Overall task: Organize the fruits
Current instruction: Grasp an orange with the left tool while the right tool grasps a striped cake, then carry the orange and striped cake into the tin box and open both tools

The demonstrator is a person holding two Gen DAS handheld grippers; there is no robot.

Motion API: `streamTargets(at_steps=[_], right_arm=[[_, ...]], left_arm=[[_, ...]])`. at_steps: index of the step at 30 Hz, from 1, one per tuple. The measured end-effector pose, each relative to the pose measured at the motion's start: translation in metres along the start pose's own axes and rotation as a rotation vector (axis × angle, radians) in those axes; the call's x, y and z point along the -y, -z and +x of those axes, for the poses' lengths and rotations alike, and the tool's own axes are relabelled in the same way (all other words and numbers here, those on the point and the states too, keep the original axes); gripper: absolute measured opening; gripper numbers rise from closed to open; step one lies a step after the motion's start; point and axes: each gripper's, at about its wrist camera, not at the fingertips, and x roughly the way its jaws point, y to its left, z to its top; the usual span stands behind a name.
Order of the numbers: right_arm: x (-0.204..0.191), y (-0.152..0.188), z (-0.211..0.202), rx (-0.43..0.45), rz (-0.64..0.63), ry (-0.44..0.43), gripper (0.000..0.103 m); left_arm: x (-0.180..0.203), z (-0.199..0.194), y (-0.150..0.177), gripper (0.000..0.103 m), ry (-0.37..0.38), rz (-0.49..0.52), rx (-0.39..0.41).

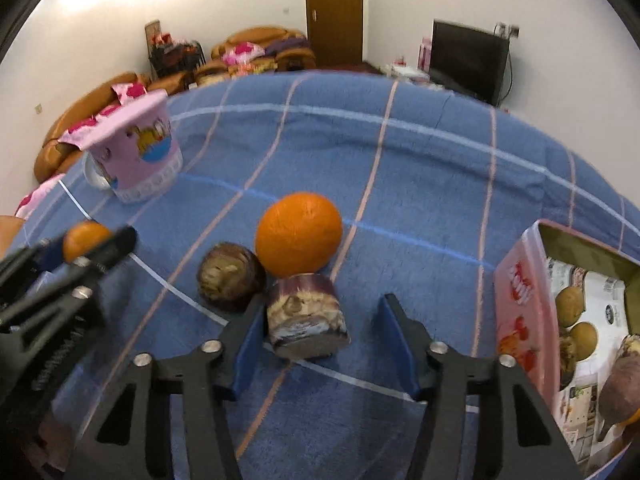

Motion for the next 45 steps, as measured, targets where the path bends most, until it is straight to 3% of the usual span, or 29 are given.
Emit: streamTargets(at_steps=[3, 7, 15, 20, 45], right_arm=[[-0.005, 0.001, -0.001, 0.007, -0.025, 0.0, 0.036], [-0.007, 0.004, -0.008, 0.04, -0.031, 0.016, 0.036], [0.002, 0.023, -0.072, 0.354, 0.032, 0.083, 0.036], [0.004, 0.034, -0.092, 0.433, 0.033, 0.128, 0.036], [0.046, 0.067, -0.119, 0.436, 0.039, 0.155, 0.036]], left_arm=[[0.0, -0.001, -0.007, 0.043, -0.013, 0.005, 0.032], [-0.002, -0.009, -0.003, 0.043, -0.013, 0.007, 0.067], [0.0, -0.018, 0.0, 0.043, -0.021, -0.015, 0.162], [0.004, -0.028, 0.004, 0.043, -0.033, -0.014, 0.212], [0.067, -0.056, 0.022, 0.043, 0.047, 0.031, 0.23]])
